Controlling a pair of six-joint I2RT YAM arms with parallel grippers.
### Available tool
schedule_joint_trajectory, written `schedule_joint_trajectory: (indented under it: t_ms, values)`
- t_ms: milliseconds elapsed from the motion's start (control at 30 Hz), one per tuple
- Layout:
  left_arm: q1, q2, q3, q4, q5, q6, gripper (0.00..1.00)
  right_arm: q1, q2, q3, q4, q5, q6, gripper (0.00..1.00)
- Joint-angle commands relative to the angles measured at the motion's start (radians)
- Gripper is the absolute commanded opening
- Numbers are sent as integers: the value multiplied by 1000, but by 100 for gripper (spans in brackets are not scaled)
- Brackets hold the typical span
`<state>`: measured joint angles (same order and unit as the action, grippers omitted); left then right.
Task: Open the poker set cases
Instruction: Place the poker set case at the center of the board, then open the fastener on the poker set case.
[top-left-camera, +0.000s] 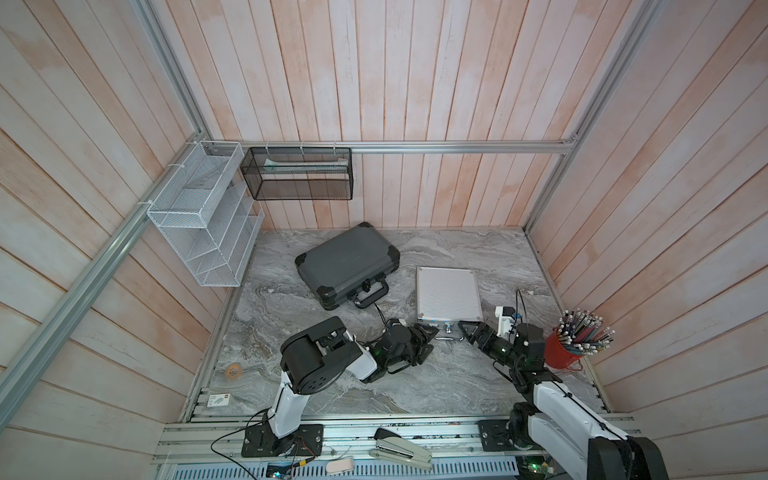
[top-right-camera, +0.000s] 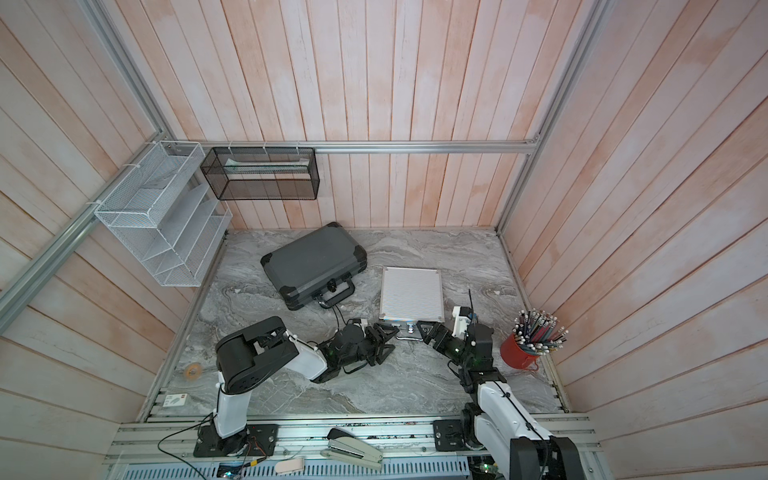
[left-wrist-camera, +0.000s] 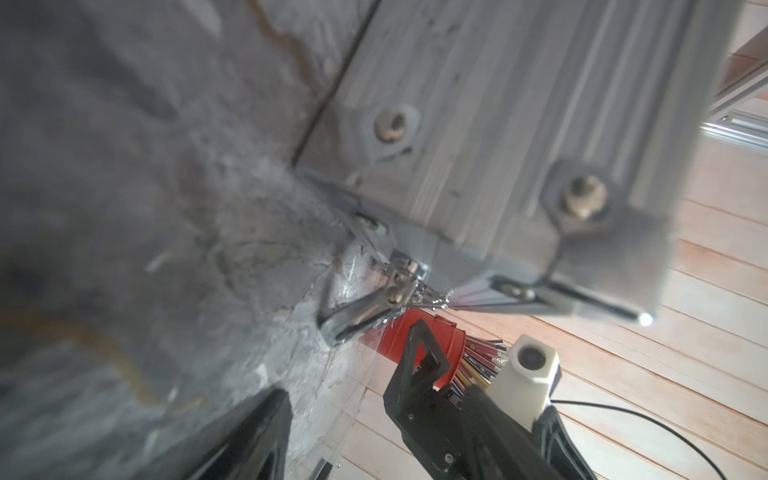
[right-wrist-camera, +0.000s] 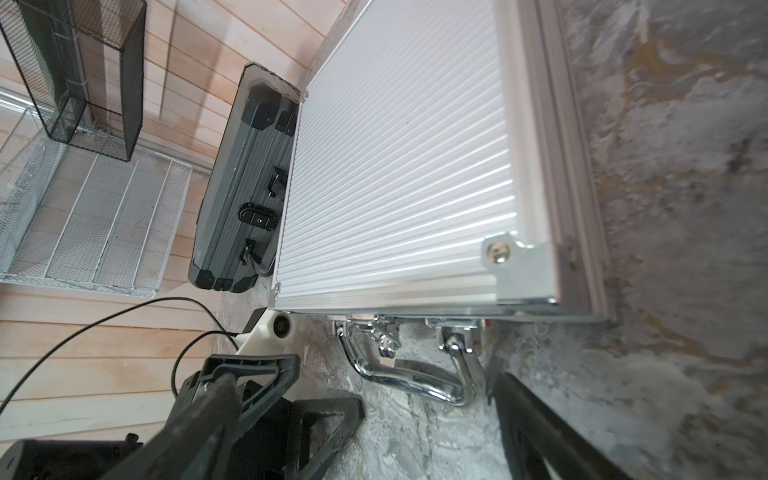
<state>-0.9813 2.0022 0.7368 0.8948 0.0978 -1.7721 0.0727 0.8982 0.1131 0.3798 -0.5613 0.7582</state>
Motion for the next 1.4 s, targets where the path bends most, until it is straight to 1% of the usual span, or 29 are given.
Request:
schedule_joint_trajectory:
  t_ms: [0,167,200,233,300,433,633,733,900,1000,1200,1367]
  values:
    - [10,-43,-18,-113,-23,79,71,45,-2,28,-8,55,-25,96]
    - [18,-100,-35,-176,-38,140,80,123,55,67,-4,123,-66,96]
    - [54,-112,-39,-185,-42,152,81,136,71,75,-3,136,-80,96]
    - [61,-124,-42,-196,-45,169,83,147,88,84,-4,146,-91,95]
    - [75,-153,-43,-239,-56,202,92,162,116,93,6,161,-105,96]
    - [107,-204,-29,-330,-73,282,97,177,162,105,23,173,-127,95]
    - [161,-229,33,-461,-69,437,98,198,175,116,26,174,-142,94]
    - [184,-221,71,-504,-40,509,98,207,161,115,19,181,-145,94]
    - [196,-197,140,-572,-31,625,98,210,155,121,4,186,-145,94]
    - [201,-173,175,-578,-12,668,98,210,180,125,13,197,-144,94]
    - [205,-107,269,-636,19,760,95,228,259,174,25,167,-186,93]
    - [217,-71,295,-654,39,794,91,251,281,184,42,182,-181,92]
